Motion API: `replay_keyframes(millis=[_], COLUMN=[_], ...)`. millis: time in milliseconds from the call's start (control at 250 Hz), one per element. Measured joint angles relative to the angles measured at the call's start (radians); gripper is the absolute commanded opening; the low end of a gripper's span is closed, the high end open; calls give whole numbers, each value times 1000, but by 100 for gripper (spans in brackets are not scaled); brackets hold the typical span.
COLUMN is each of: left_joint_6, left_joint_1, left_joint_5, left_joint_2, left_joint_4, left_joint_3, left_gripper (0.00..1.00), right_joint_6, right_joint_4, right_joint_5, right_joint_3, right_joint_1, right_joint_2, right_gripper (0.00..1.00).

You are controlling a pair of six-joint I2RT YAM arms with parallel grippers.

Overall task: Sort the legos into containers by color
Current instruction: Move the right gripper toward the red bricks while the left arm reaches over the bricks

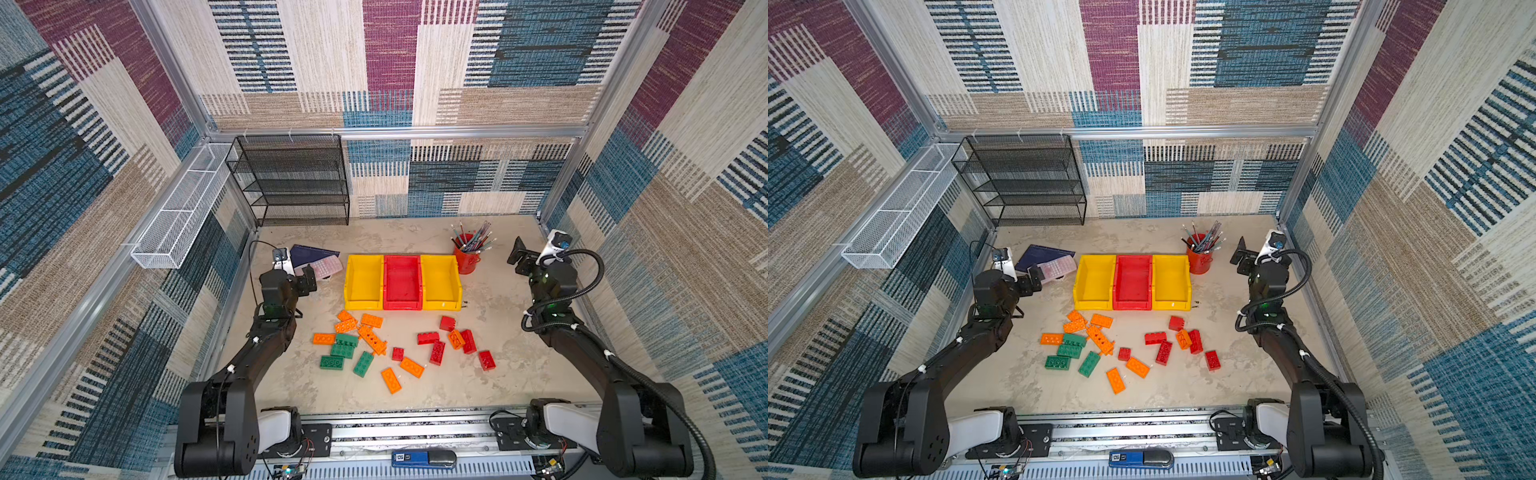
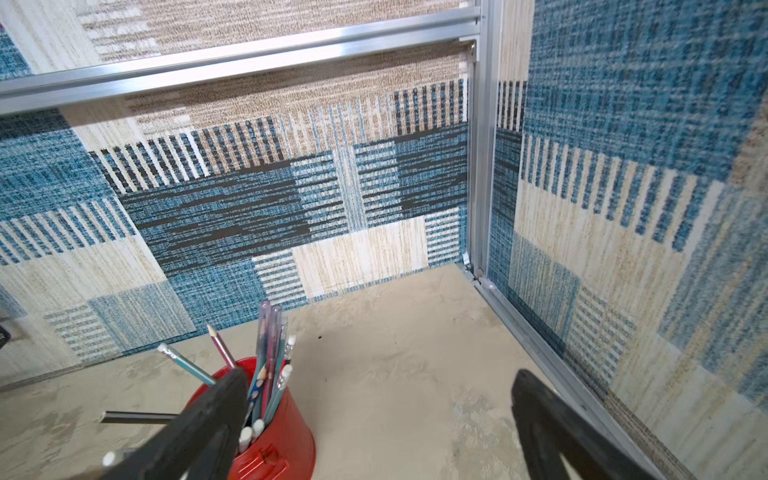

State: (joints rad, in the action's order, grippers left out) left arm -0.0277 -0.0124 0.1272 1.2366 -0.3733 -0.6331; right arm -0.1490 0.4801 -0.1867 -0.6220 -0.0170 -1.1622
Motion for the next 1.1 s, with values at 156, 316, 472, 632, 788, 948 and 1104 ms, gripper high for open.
replay_keyframes(millis=[156,316,472,632,788,948,1104], left_joint_6=[-42,-107,-209,-283,-330,-343,-343], left_joint_1=[12,87,198,369,460,528,593], left_joint_5=[-31,-72,-105,-110,-103,-90,-77], left_joint_2=[-64,-182,-239,-270,-268,-236,-184], left_joint_4=[197,321,432,515,542,536,534], left_joint_3=[-92,-85,-85,-83,-67,-60,-82], left_gripper=[99,98,97,99,99,99,99], right_joint_6=[-90,-131,-134,-138,-169,-216,-256], right_joint_4=[-202,-377,-525,-665,-786,-858,-896], right_joint_5=[48,134,184,195,186,197,248], right_joint_3=[11,-24,-59,-104,-129,-96,-79], right_joint_1=[0,0,5,14,44,80,110], right_joint_2=[65,64,63,67,44,61,66], right_gripper=[100,98,93,85,85,84,76])
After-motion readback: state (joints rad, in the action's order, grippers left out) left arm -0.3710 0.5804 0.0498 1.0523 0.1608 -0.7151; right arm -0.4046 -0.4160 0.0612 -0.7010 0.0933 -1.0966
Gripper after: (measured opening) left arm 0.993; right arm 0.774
